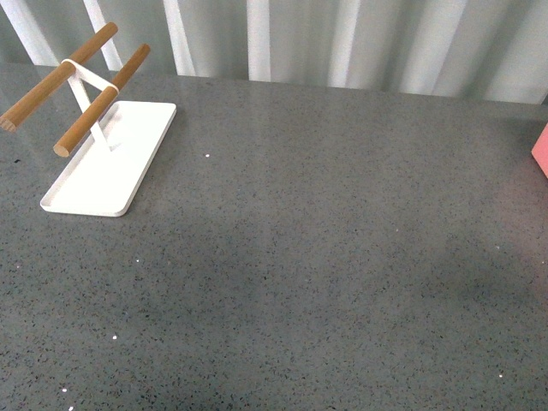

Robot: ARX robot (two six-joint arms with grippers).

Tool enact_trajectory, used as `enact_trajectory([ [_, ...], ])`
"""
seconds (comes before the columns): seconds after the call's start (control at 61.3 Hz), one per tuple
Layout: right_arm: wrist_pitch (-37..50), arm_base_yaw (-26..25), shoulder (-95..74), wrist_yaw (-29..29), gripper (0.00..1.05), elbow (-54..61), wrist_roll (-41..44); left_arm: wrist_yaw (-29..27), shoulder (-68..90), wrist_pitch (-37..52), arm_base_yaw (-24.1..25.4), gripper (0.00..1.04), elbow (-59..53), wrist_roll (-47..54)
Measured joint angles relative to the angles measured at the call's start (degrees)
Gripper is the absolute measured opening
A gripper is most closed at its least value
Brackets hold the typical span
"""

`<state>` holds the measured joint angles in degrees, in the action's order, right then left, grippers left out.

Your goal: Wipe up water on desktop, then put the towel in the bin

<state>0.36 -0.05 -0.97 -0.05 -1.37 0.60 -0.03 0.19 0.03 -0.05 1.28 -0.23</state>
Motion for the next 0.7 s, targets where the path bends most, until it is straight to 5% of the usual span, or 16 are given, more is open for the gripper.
enact_trajectory([
  [0.277, -0.26, 0.00, 0.72, -0.02, 0.04, 0.00, 0.02, 0.00, -0.07, 0.00, 0.00, 0.98, 0.00, 0.00],
  [0.701, -0.26, 0.00, 0.72, 0.00, 0.81, 0.00, 0.00, 0.00, -0.07, 0.00, 0.00, 0.98, 0.00, 0.00],
])
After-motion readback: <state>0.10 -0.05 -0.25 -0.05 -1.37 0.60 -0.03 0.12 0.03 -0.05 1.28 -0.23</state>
